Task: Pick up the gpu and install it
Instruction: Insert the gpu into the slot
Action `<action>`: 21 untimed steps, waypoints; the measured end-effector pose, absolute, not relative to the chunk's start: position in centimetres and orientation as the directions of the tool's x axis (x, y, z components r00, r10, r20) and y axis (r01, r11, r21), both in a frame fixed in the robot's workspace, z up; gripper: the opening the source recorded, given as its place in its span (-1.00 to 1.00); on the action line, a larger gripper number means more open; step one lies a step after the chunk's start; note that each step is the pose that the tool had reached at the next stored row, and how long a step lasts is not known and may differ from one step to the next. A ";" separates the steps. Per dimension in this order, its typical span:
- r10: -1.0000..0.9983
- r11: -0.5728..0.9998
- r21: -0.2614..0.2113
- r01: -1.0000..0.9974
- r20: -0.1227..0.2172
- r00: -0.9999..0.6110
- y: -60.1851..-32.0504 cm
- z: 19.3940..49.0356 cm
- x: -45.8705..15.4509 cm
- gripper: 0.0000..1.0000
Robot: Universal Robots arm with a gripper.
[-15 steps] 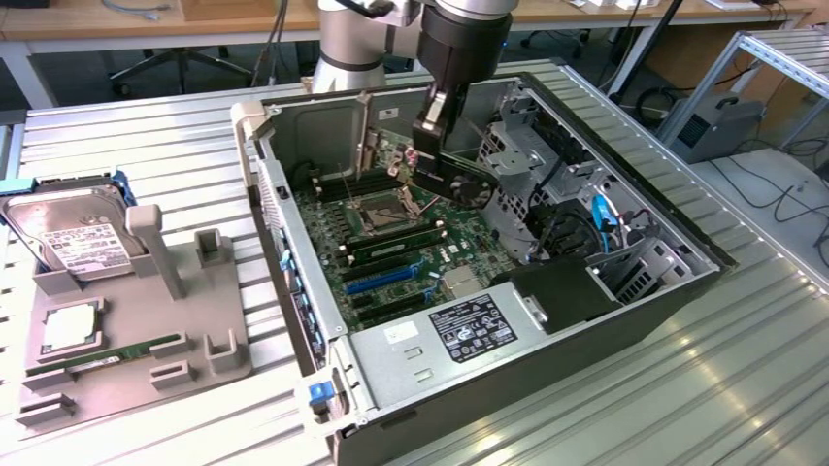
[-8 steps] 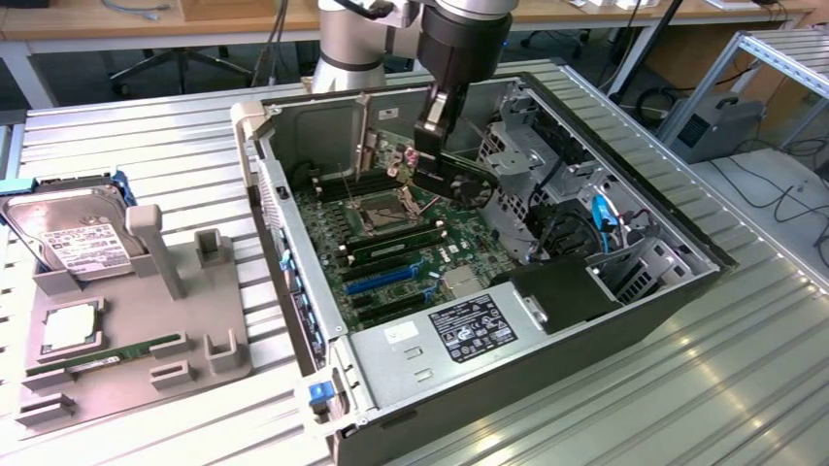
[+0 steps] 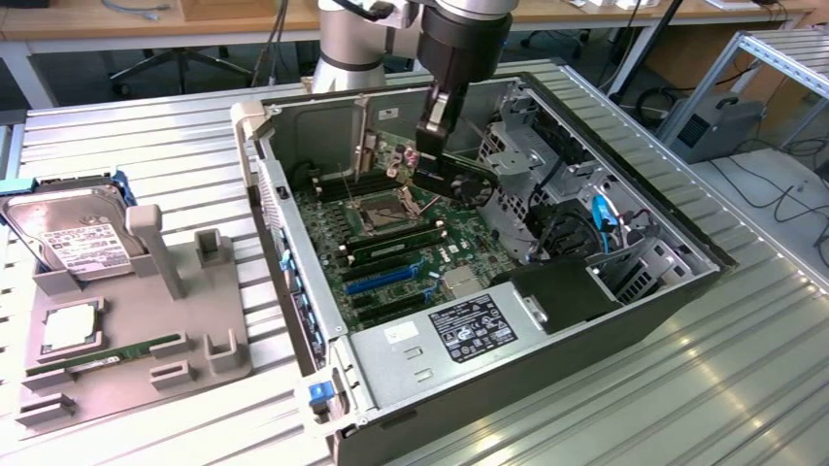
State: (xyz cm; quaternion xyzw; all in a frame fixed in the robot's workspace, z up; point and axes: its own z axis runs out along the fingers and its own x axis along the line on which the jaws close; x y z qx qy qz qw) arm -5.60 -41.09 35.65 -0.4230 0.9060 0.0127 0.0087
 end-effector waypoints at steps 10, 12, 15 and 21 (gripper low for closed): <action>-0.849 0.527 0.016 -0.850 -0.026 -0.527 -41.1 35.6 -5.6 -0.46; -0.888 0.459 0.016 -0.889 -0.027 -0.459 -41.1 35.6 -5.6 -0.46; -0.933 0.358 0.016 -0.934 -0.026 -0.358 -41.1 35.6 -5.6 -0.46; -0.966 0.257 0.015 -0.966 -0.026 -0.258 -41.1 35.5 -5.6 -0.46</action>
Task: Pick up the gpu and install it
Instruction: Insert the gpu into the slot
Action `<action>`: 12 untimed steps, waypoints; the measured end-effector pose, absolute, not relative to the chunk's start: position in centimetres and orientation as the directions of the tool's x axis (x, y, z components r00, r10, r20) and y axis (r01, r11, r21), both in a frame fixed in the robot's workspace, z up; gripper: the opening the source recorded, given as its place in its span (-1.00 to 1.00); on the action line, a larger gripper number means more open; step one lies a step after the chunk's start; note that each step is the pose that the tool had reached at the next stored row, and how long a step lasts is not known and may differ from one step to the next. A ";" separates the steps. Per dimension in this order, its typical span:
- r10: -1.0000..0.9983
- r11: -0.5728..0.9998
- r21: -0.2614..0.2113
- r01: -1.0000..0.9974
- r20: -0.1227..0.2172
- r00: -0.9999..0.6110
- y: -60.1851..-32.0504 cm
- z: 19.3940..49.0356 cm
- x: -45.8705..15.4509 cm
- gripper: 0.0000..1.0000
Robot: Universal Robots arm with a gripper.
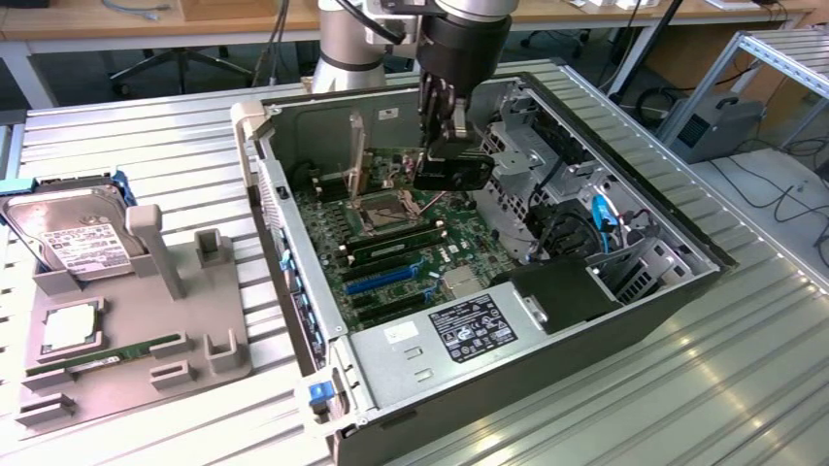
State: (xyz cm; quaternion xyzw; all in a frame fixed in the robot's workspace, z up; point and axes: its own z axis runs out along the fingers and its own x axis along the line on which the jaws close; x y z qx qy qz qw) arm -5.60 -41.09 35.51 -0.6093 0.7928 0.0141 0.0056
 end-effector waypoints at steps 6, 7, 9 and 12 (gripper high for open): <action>-0.971 0.237 0.015 -0.971 -0.026 -0.238 -41.1 35.5 -5.6 -0.46; -0.972 0.235 0.015 -0.972 -0.026 -0.235 -41.1 35.5 -5.6 -0.46; -0.973 0.229 0.015 -0.973 -0.026 -0.229 -41.1 35.5 -5.6 -0.46; -0.975 0.220 0.015 -0.975 -0.026 -0.220 -41.1 35.5 -5.6 -0.46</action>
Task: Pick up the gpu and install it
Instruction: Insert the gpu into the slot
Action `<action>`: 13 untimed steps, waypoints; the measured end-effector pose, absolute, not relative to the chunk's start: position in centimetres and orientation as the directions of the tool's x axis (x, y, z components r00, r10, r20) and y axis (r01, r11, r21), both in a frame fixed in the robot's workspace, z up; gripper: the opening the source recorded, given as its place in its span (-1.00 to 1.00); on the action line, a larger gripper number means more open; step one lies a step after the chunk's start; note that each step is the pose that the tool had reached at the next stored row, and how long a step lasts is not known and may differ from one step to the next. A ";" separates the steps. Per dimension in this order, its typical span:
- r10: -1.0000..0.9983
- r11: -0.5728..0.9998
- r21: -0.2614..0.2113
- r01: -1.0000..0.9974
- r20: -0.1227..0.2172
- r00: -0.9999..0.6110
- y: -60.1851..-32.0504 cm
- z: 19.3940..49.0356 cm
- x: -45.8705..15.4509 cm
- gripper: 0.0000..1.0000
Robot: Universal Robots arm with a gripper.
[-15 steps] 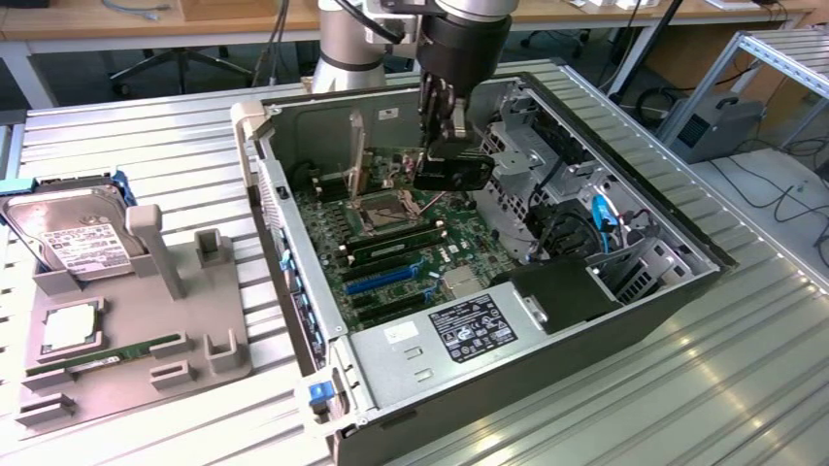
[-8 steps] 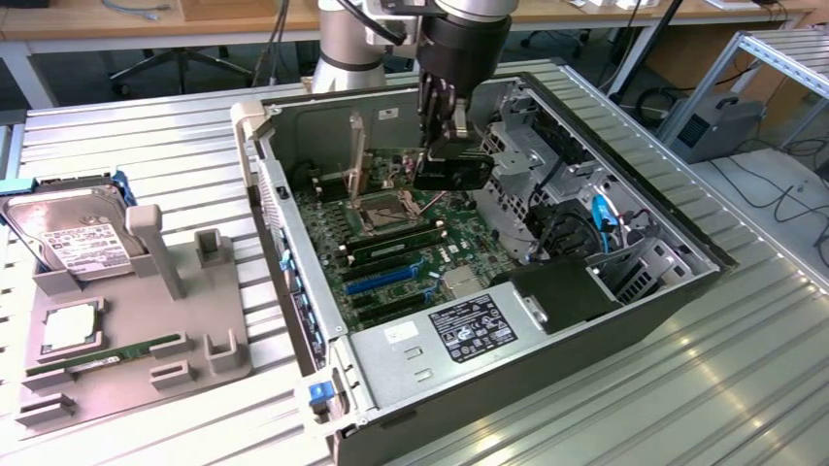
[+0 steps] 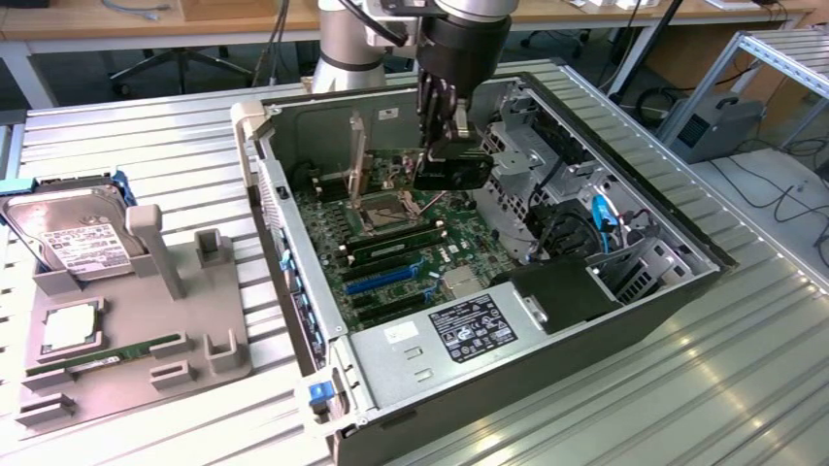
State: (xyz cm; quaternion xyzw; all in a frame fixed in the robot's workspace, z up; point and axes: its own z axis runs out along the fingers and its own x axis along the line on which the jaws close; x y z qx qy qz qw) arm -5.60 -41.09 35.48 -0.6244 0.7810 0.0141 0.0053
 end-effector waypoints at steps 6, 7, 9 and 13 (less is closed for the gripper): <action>-0.979 0.202 0.015 -0.979 -0.026 -0.202 -41.1 35.5 -5.6 -0.46; -0.980 0.199 0.015 -0.980 -0.026 -0.200 -41.1 35.5 -5.6 -0.46; -0.981 0.194 0.015 -0.981 -0.026 -0.194 -41.1 35.5 -5.6 -0.46; -0.983 0.182 0.015 -0.983 -0.026 -0.182 -41.1 35.5 -5.6 -0.46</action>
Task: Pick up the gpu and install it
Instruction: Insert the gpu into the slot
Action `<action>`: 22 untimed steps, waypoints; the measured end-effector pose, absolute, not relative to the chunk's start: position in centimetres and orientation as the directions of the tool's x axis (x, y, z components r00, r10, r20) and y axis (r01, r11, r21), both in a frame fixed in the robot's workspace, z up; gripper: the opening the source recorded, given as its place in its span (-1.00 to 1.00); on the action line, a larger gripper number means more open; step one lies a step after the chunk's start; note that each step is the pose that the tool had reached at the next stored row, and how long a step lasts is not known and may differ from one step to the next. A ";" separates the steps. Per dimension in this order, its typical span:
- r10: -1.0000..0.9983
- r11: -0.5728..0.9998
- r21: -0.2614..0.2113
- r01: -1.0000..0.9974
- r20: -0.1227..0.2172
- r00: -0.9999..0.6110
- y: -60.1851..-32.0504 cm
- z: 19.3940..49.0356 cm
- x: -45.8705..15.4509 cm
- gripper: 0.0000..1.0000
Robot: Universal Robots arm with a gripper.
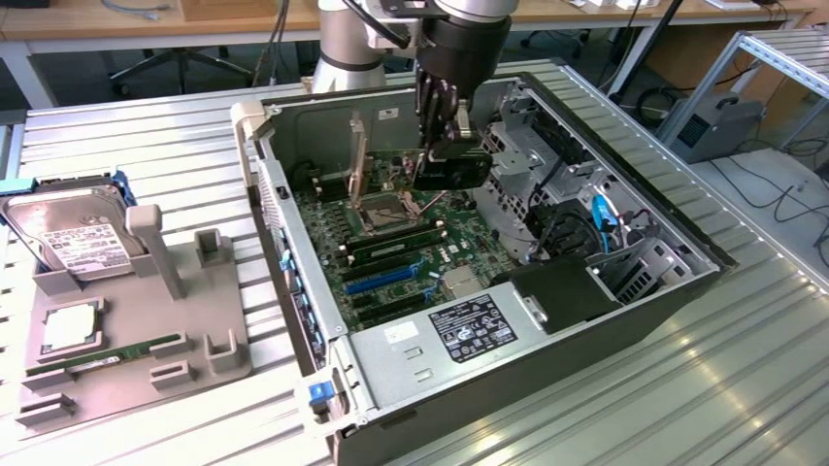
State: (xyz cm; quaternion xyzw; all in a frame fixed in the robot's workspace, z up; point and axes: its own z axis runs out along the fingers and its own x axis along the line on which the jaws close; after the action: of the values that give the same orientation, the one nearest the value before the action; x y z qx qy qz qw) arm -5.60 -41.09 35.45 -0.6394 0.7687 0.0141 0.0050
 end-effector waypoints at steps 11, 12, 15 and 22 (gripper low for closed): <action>-0.988 0.150 0.015 -0.989 -0.026 -0.151 -41.1 35.4 -5.6 -0.46; -0.989 0.147 0.015 -0.989 -0.026 -0.148 -41.1 35.4 -5.6 -0.46; -0.990 0.139 0.015 -0.990 -0.025 -0.139 -41.1 35.4 -5.6 -0.46; -0.994 0.109 0.015 -0.994 -0.025 -0.109 -41.1 35.4 -5.6 -0.46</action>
State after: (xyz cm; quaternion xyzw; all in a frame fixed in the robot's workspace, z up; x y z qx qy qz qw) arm -5.60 -41.09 35.39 -0.6674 0.7446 0.0142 0.0044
